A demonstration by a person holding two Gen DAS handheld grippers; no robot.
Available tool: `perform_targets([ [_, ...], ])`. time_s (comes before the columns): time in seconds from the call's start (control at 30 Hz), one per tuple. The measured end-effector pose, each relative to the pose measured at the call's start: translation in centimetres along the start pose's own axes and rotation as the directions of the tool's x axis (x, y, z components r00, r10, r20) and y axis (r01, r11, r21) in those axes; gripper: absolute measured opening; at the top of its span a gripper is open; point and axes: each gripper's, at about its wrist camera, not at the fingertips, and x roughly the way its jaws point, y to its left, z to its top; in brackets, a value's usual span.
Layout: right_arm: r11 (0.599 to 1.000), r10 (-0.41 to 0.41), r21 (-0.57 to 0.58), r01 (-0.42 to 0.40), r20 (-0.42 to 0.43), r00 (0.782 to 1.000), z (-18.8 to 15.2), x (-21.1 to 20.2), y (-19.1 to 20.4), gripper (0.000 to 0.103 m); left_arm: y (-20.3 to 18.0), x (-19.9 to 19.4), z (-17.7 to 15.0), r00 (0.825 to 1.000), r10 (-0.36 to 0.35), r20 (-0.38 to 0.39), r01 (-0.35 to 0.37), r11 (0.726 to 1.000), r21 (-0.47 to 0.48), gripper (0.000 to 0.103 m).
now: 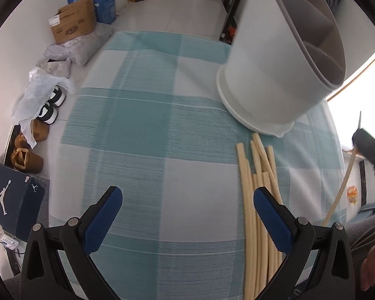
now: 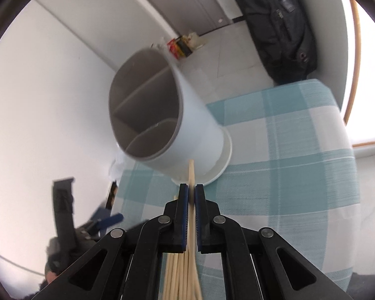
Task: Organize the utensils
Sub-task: 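Lift the chopsticks with the right tool while the left tool grasps one chopstick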
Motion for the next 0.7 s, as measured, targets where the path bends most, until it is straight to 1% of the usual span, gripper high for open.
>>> perform_targets([
  [0.1, 1.0, 0.017, 0.013, -0.017, 0.027, 1.0, 0.1, -1.2, -0.4, 0.004, -0.7, 0.3, 0.0, 1.0, 0.015, -0.011, -0.015, 1.0, 0.026, 0.102],
  [0.17, 1.0, 0.018, 0.014, -0.019, 0.035, 0.999, 0.1, -1.8, -0.5, 0.004, -1.0, 0.7, -0.2, 0.998, 0.06, -0.029, -0.059, 0.997, 0.042, 0.102],
  [0.23, 1.0, 0.022, 0.02, -0.023, 0.044, 0.999, 0.0, -2.1, -0.6, 0.004, -0.8, 1.2, -0.3, 0.995, 0.08, -0.052, -0.078, 0.996, 0.041, 0.102],
  [0.27, 0.999, 0.023, 0.022, -0.024, 0.047, 0.999, 0.0, -1.9, -0.5, 0.004, -0.9, 1.2, -0.3, 0.995, 0.089, -0.046, -0.087, 0.995, 0.048, 0.102],
  [0.3, 0.999, 0.024, 0.025, -0.025, 0.052, 0.998, -0.1, -2.0, -0.6, 0.004, -0.9, 1.2, -0.4, 0.991, 0.123, -0.045, -0.12, 0.991, 0.058, 0.102],
  [0.4, 0.999, 0.027, 0.031, -0.03, 0.064, 0.998, -0.3, -2.6, -1.2, 0.004, -0.3, 1.3, -0.3, 0.992, 0.118, -0.052, -0.117, 0.993, 0.032, 0.102],
  [0.5, 0.999, 0.027, 0.032, -0.029, 0.073, 0.997, -0.4, -3.4, -1.5, 0.004, 0.2, 1.1, -0.2, 0.989, 0.138, -0.051, -0.137, 0.99, 0.022, 0.102],
  [0.7, 0.999, 0.033, 0.031, -0.036, 0.086, 0.996, -0.5, -4.2, -1.7, 0.004, -0.1, 1.6, 0.2, 0.989, 0.14, -0.047, -0.138, 0.989, 0.048, 0.102],
])
